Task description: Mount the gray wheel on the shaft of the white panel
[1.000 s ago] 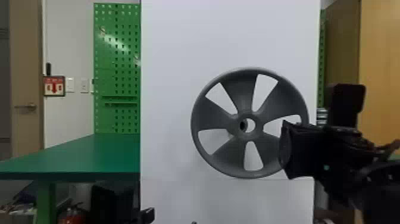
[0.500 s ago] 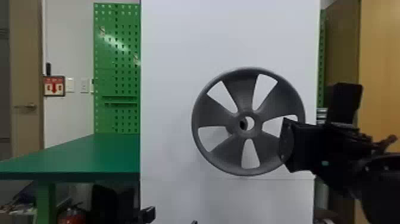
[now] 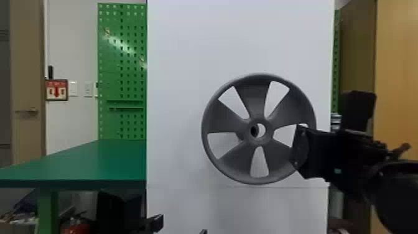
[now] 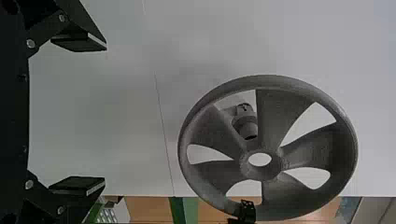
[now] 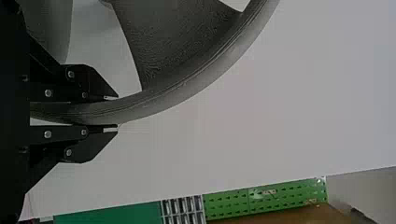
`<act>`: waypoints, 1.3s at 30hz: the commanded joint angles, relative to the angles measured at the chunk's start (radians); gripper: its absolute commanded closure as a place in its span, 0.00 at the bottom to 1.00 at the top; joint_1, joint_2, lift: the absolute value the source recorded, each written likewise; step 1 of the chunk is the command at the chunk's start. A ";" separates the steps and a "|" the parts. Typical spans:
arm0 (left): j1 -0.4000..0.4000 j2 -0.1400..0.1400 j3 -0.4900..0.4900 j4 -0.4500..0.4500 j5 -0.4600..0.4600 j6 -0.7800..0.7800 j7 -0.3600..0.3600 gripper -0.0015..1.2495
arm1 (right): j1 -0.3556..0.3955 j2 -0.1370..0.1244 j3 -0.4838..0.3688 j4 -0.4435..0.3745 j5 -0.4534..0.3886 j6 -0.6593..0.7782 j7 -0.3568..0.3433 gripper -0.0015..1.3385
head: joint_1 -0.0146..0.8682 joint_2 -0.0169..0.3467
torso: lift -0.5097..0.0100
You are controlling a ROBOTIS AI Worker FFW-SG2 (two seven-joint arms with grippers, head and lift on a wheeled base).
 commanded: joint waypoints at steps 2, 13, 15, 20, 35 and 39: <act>-0.003 0.001 -0.002 0.000 -0.003 0.000 0.000 0.20 | -0.009 -0.001 0.000 0.026 -0.003 -0.018 0.009 0.90 | 0.06 0.16 | 0.00; -0.003 0.001 -0.007 0.000 -0.006 0.000 0.000 0.20 | -0.022 0.008 0.003 0.070 -0.008 -0.045 0.013 0.90 | 0.06 0.16 | 0.00; -0.003 0.001 -0.009 0.000 -0.006 0.000 0.000 0.20 | -0.023 0.008 0.003 0.075 -0.008 -0.045 0.013 0.90 | 0.06 0.16 | 0.00; -0.003 0.001 -0.009 0.000 -0.010 -0.002 0.000 0.20 | -0.028 0.008 0.004 0.096 -0.016 -0.056 0.013 0.90 | 0.06 0.16 | 0.00; -0.003 0.001 -0.012 0.000 -0.013 -0.002 0.000 0.20 | -0.040 0.011 0.004 0.142 -0.037 -0.090 0.016 0.90 | 0.06 0.16 | 0.00; -0.003 0.001 -0.012 0.000 -0.013 -0.002 0.000 0.20 | -0.043 0.013 0.006 0.156 -0.046 -0.093 0.016 0.90 | 0.06 0.16 | 0.00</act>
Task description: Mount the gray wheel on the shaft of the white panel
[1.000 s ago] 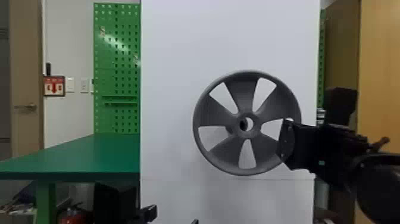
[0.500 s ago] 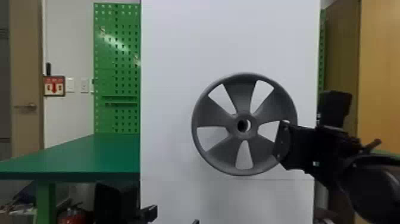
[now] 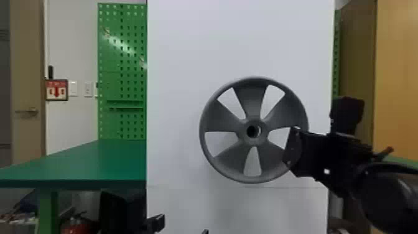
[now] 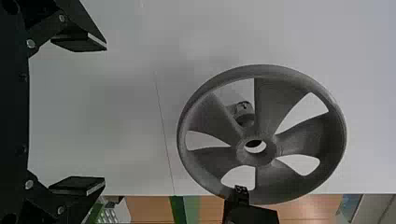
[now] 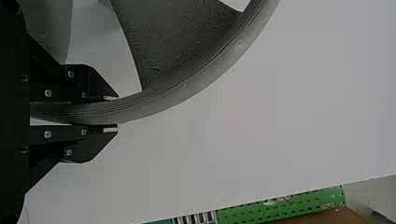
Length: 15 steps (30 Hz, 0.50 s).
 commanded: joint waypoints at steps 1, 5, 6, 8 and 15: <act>0.000 0.000 -0.001 0.000 0.000 0.000 0.000 0.20 | -0.005 0.003 0.005 0.013 -0.010 -0.005 0.000 0.90 | 0.06 0.16 | 0.00; 0.000 0.000 -0.001 0.000 0.000 0.002 0.000 0.20 | -0.006 0.006 0.009 0.020 -0.008 -0.005 0.000 0.90 | 0.06 0.16 | 0.00; 0.000 0.000 -0.001 0.000 0.000 0.000 0.000 0.20 | -0.006 0.006 0.009 0.020 -0.006 -0.005 0.000 0.90 | 0.06 0.16 | 0.00; 0.000 0.000 -0.001 0.000 0.000 0.000 0.000 0.20 | -0.006 0.009 0.006 0.023 -0.006 -0.008 0.000 0.90 | 0.06 0.16 | 0.00; 0.000 0.000 -0.001 0.000 0.000 0.000 0.000 0.20 | -0.008 0.011 0.005 0.026 0.001 -0.011 -0.002 0.90 | 0.06 0.16 | 0.00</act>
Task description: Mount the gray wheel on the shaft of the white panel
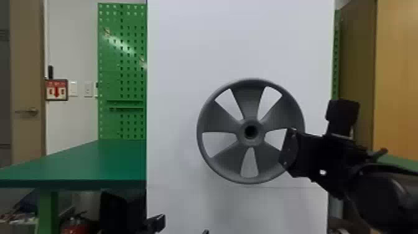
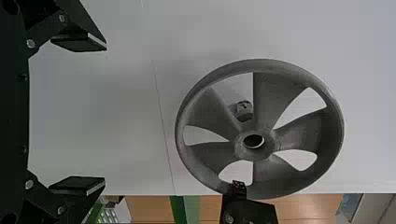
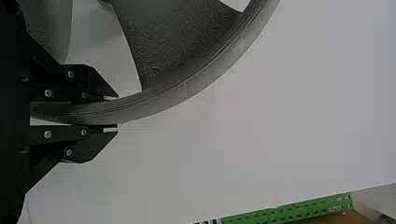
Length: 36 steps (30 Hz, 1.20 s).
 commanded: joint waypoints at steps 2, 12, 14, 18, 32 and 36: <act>0.000 0.000 0.000 0.000 0.000 0.000 0.000 0.20 | -0.002 0.002 -0.002 0.001 0.010 -0.001 0.000 0.90 | 0.06 0.16 | 0.00; -0.002 0.000 -0.002 0.000 0.000 0.000 0.000 0.20 | -0.010 0.005 -0.003 0.021 0.018 -0.013 0.000 0.90 | 0.06 0.16 | 0.00; -0.002 0.000 -0.002 0.000 0.000 0.000 0.000 0.20 | -0.010 0.006 -0.005 0.025 0.018 -0.016 0.000 0.90 | 0.06 0.16 | 0.00; -0.002 0.000 -0.002 0.000 -0.002 0.000 0.000 0.20 | -0.013 0.011 -0.006 0.039 0.018 -0.025 0.000 0.90 | 0.06 0.16 | 0.00; -0.003 0.002 -0.002 0.000 -0.005 0.000 0.000 0.20 | -0.034 0.023 -0.017 0.059 -0.022 -0.021 -0.057 0.90 | 0.06 0.16 | 0.00; -0.003 0.003 -0.003 0.000 -0.005 0.000 0.000 0.20 | -0.041 0.023 -0.025 0.071 -0.042 -0.018 -0.081 0.90 | 0.06 0.16 | 0.00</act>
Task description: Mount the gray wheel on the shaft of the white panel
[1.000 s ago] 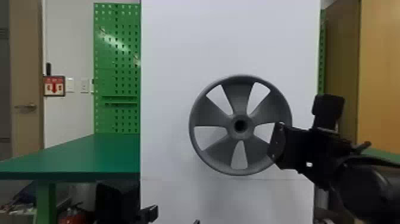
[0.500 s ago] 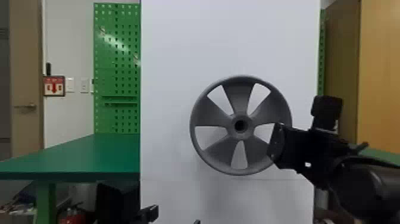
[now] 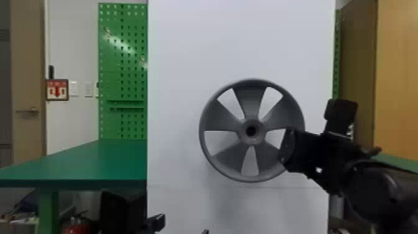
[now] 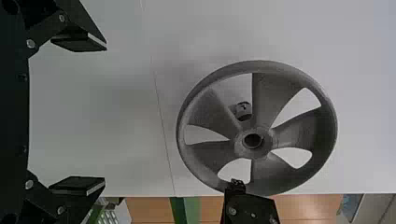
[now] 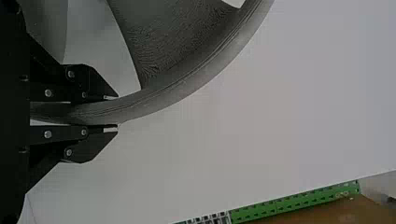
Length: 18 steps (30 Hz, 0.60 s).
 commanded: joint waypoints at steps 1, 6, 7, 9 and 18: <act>0.000 0.001 -0.001 0.000 0.000 0.000 0.000 0.20 | -0.009 0.002 -0.012 0.017 -0.027 0.002 -0.014 0.90 | 0.06 0.16 | 0.00; -0.002 0.001 -0.002 0.000 0.000 0.000 0.000 0.20 | -0.015 0.005 -0.018 0.045 -0.051 -0.004 -0.040 0.90 | 0.06 0.16 | 0.00; -0.002 0.001 -0.002 0.000 0.000 0.000 0.000 0.20 | -0.017 0.006 -0.017 0.051 -0.054 -0.005 -0.046 0.90 | 0.06 0.16 | 0.00; -0.002 0.001 -0.002 0.000 0.000 0.000 0.000 0.20 | -0.018 0.011 -0.017 0.057 -0.061 -0.010 -0.061 0.90 | 0.06 0.16 | 0.00; 0.000 0.003 -0.002 0.000 -0.002 0.000 0.000 0.20 | -0.015 0.022 -0.007 0.074 -0.085 -0.048 -0.106 0.91 | 0.06 0.16 | 0.00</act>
